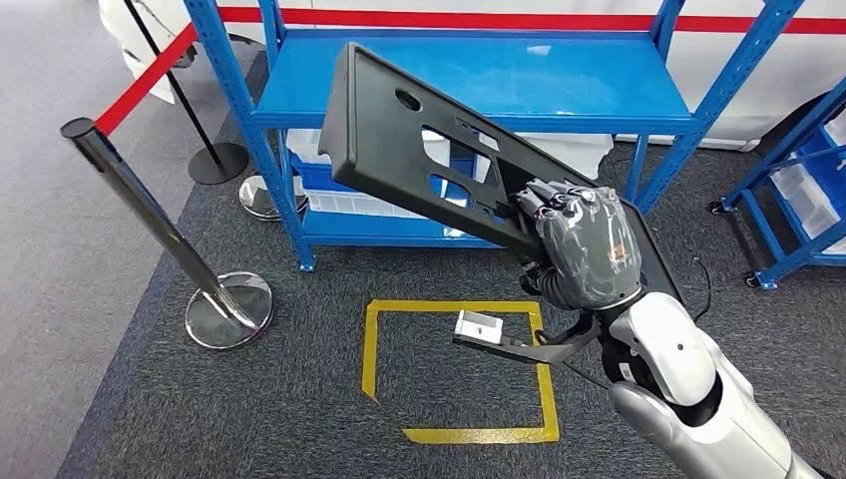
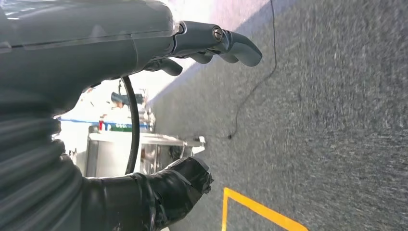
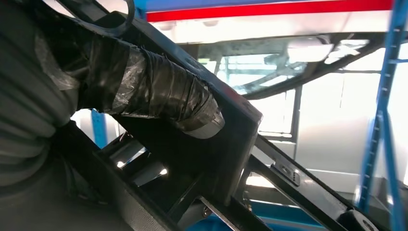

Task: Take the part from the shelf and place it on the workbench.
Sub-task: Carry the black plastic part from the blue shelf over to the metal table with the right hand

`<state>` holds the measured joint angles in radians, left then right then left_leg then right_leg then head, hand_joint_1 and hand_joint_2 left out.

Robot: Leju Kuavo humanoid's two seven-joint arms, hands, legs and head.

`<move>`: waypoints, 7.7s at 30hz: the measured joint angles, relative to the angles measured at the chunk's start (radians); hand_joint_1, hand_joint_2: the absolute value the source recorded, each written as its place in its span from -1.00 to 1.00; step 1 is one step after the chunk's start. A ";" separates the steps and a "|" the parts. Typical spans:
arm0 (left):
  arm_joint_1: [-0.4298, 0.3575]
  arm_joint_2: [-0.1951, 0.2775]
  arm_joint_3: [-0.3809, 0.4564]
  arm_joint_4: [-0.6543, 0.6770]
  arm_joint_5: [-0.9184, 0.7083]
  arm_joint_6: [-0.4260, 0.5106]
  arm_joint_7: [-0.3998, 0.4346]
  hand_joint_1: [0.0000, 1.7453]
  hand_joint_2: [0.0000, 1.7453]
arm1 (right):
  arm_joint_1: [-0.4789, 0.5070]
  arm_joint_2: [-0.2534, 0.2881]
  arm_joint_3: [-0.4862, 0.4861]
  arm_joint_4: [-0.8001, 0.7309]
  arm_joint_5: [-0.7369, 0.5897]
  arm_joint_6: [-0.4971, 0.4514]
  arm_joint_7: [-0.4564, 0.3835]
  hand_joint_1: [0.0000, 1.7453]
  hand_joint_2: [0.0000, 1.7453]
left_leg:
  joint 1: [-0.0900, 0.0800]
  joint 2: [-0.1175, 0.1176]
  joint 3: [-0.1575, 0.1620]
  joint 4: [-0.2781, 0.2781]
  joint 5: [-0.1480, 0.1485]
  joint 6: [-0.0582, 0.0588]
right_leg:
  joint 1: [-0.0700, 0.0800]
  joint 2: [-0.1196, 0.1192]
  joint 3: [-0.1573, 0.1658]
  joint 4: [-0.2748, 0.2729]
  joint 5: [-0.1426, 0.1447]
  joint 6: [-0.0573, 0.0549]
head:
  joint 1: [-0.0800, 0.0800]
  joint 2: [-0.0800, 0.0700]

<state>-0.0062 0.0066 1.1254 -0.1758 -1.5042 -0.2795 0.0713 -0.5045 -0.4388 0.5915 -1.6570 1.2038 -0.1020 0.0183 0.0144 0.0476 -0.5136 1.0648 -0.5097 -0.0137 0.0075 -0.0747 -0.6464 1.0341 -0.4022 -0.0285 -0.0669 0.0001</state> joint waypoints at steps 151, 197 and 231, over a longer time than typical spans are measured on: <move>0.018 -0.039 0.074 -0.010 -0.001 0.015 0.004 -1.00 1.00 | -0.118 0.005 0.070 0.001 -0.052 0.120 0.052 1.00 1.00 | 0.013 -0.025 -0.137 0.073 0.014 -0.021 | -0.015 -0.006 0.079 -0.021 -0.064 -0.001 | 0.002 0.000; 0.023 -0.009 0.075 -0.016 -0.001 -0.002 0.017 -1.00 1.00 | -0.156 -0.141 0.121 -0.026 0.089 0.279 -0.039 1.00 1.00 | 0.009 -0.133 -0.102 -0.043 0.082 0.036 | -0.023 0.106 0.037 0.127 -0.125 0.034 | -0.004 0.000; 0.029 0.002 0.075 -0.015 -0.001 -0.008 0.005 -1.00 1.00 | -0.471 -0.271 0.500 0.037 -0.080 0.375 -0.109 1.00 1.00 | 0.002 -0.165 -0.119 -0.038 0.097 0.027 | -0.025 0.153 0.079 0.015 -0.089 0.029 | -0.007 0.000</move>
<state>0.0228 0.0083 1.2005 -0.1911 -1.5053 -0.2871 0.0765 -0.9757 -0.7095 1.0916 -1.6199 1.1238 0.2726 -0.0912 0.0166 -0.1170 -0.6326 1.0264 -0.4125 0.0134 -0.0177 0.0780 -0.5677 1.0496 -0.4908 0.0005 -0.0734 0.0000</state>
